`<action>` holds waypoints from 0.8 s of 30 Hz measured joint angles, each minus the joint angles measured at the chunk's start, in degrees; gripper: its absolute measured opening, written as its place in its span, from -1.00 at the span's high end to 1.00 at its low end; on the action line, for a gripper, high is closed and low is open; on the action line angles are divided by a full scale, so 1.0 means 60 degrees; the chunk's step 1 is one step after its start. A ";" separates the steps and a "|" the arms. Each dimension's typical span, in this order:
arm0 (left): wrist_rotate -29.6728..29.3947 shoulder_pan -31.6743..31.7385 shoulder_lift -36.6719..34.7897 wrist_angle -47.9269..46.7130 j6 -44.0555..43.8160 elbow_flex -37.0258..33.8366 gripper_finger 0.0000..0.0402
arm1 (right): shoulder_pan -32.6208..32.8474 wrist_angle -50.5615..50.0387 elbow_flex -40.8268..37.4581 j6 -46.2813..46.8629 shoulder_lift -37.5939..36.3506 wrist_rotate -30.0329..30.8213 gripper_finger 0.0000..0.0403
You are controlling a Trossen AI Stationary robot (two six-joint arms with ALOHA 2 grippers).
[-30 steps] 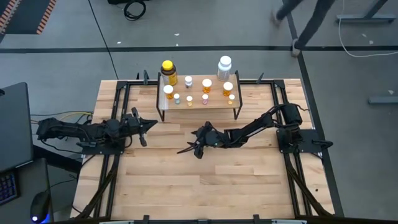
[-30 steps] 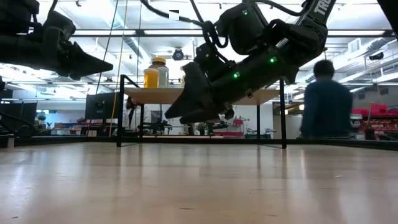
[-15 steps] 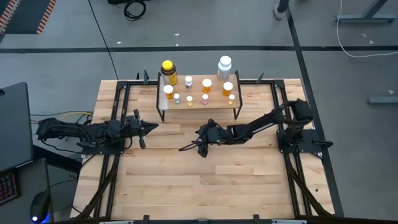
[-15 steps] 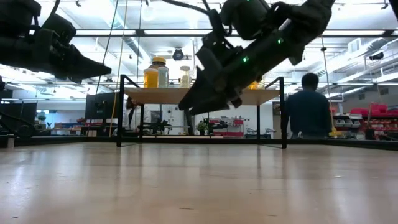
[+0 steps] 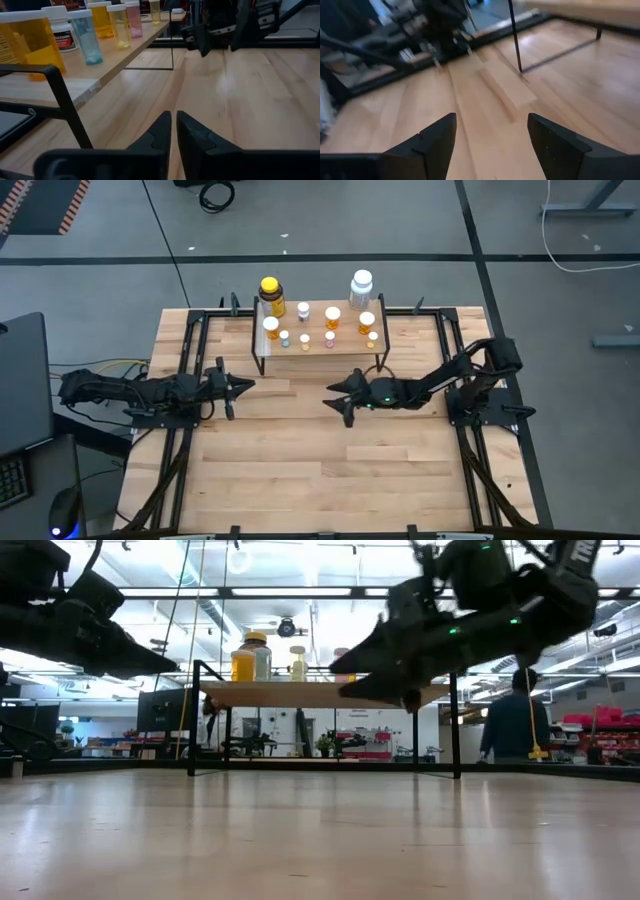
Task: Pick and place medicine bottles onto shelf by color
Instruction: Return to Home Position
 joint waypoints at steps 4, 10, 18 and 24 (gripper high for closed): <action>-0.0015 0.0000 0.0000 -0.0004 0.0007 0.0000 0.85 | 0.0010 0.0351 -0.0701 -0.0393 -0.0551 -0.0049 -0.26; -0.0061 0.0004 0.0001 -0.0022 0.0000 0.0000 0.90 | -0.0078 0.0063 -0.1630 -0.0454 -0.1840 -0.0072 -0.26; -0.0102 0.0004 0.0000 0.0023 -0.0007 -0.0004 0.84 | -0.0338 -0.0011 -0.3131 -0.0650 -0.3338 0.0249 -0.26; -0.0102 0.0004 0.0001 0.0033 -0.0011 -0.0004 0.85 | -0.0584 0.0902 -0.4236 -0.0657 -0.3704 0.0137 -0.19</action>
